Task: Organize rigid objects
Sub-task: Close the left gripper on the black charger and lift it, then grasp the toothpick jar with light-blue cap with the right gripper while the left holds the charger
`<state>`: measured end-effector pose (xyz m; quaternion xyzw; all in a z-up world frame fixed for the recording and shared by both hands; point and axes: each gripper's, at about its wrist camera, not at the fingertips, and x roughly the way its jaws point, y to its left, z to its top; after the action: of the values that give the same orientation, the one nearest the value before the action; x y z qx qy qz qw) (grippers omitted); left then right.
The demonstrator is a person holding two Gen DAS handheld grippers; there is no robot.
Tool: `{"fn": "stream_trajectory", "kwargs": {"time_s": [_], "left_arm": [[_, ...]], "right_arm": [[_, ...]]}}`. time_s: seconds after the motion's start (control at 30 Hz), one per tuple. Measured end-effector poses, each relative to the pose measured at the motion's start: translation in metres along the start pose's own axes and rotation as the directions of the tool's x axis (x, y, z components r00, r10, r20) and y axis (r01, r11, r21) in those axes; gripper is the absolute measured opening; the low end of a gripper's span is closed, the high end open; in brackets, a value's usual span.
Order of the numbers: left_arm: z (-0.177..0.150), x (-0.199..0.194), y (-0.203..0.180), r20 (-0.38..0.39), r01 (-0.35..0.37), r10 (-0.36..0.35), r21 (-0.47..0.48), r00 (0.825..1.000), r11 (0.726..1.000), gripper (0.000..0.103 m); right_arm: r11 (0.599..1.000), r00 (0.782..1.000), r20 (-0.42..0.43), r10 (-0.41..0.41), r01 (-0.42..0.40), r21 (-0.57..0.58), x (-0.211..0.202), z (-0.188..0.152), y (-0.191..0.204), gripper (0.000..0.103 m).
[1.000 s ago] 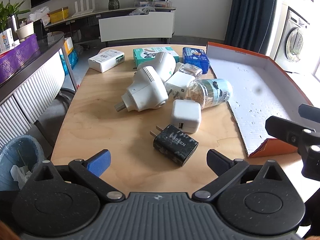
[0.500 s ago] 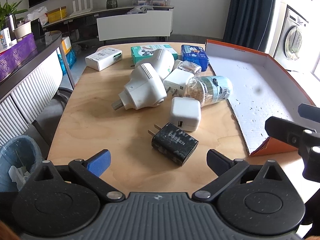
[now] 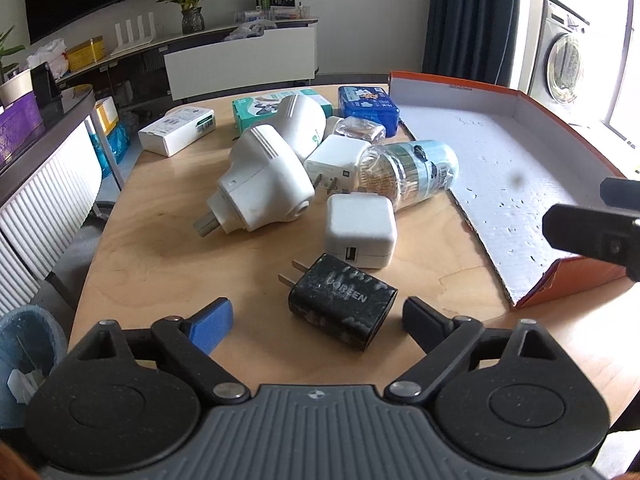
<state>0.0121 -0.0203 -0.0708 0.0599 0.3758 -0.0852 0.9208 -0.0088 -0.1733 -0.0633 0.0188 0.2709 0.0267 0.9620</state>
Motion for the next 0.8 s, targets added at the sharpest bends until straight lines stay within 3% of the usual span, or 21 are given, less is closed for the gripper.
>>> {"fn": "stream_trajectory", "kwargs": {"time_s": [0.07,0.13,0.2,0.53,0.8], "left_arm": [[0.0,0.001,-0.001,0.022,0.009,-0.009,0.0,1.0,1.0,0.089],[0.0,0.001,-0.002,0.049,0.018,-0.018,0.007,0.999,1.0,0.073],[0.001,0.0,-0.003,0.062,0.024,-0.025,0.011,0.998,1.0,0.065],[0.006,-0.006,0.017,0.073,0.016,-0.009,-0.098,0.997,0.995,0.064],[0.012,-0.015,0.035,0.108,0.011,0.009,-0.18,0.994,0.984,0.064]], "right_arm": [[1.0,1.0,0.004,-0.006,0.006,-0.01,0.001,0.0,0.0,0.102],[1.0,1.0,-0.007,-0.005,0.005,0.001,0.002,0.002,-0.001,0.102],[1.0,1.0,-0.016,0.009,-0.009,0.021,0.004,0.003,-0.002,0.102],[0.999,0.998,-0.05,0.033,-0.033,0.001,0.025,0.023,0.0,0.102],[0.995,0.989,-0.126,0.077,-0.085,-0.056,0.071,0.056,0.014,0.102]]}}
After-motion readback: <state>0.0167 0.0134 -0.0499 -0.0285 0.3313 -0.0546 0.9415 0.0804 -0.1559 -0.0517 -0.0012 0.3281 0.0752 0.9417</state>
